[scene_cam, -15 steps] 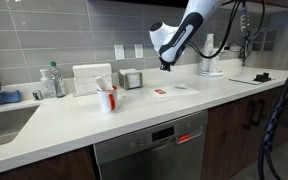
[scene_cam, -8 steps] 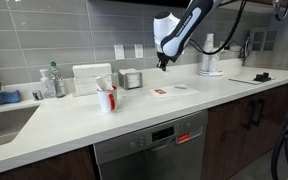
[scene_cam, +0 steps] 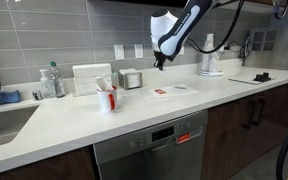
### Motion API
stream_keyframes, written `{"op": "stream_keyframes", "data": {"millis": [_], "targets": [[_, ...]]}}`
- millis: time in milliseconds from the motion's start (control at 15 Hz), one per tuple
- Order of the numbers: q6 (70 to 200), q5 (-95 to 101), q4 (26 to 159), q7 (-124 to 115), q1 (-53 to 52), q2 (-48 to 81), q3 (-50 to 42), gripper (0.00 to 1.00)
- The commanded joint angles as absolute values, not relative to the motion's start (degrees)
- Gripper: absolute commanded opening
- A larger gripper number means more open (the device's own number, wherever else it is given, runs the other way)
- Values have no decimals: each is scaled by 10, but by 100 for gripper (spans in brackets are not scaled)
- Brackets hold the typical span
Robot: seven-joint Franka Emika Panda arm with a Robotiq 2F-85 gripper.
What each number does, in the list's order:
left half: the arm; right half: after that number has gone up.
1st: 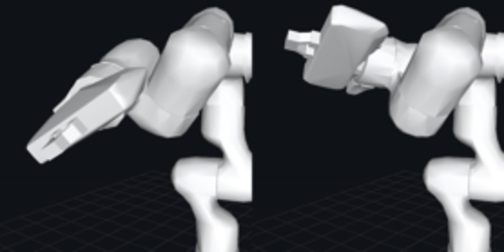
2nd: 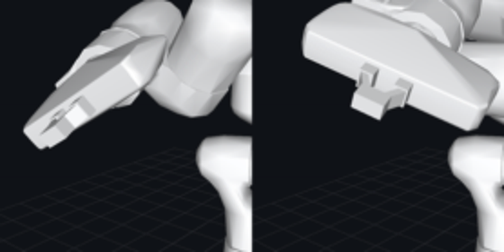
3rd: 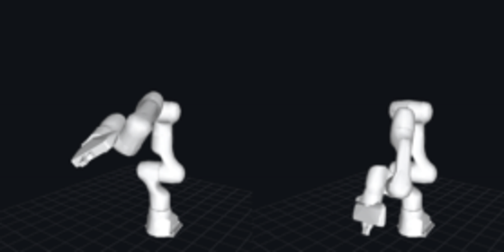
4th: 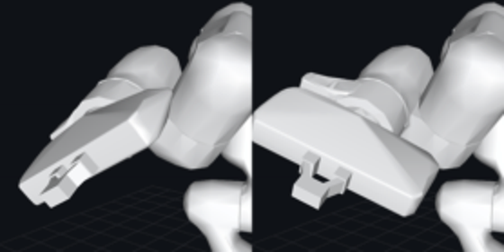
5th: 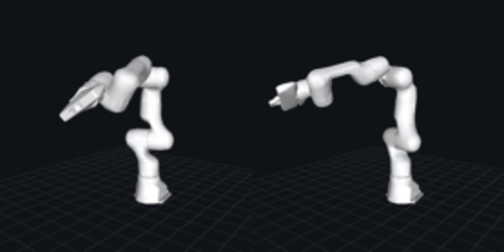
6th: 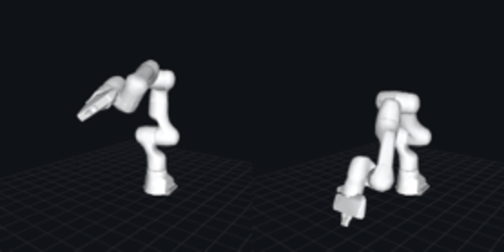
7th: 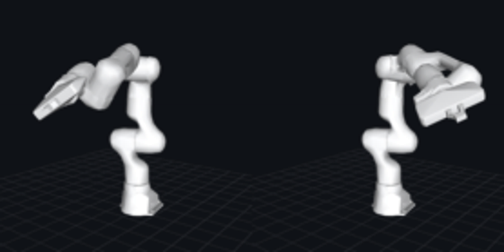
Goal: Pick up the coffee pod and put it in the white and red mug
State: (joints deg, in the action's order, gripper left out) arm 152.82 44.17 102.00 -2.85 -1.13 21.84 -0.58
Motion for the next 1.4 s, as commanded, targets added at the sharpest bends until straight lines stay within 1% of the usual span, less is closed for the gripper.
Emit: {"op": "stream_keyframes", "data": {"millis": [0, 600, 800, 933, 1000, 1267, 1333], "targets": [[1504, 439, 1042, -2, -58, 180, 5, 0], [1530, 433, 1086, 140, -137, 111, 110, 0], [1574, 414, 1125, 199, -141, 86, 143, 0], [1631, 411, 1162, 232, -134, 65, 150, 0], [1586, 427, 1108, 190, -151, 99, 142, 2], [1617, 425, 1141, 212, -145, 79, 144, 2], [1617, 425, 1142, 213, -144, 77, 144, 0]]}}
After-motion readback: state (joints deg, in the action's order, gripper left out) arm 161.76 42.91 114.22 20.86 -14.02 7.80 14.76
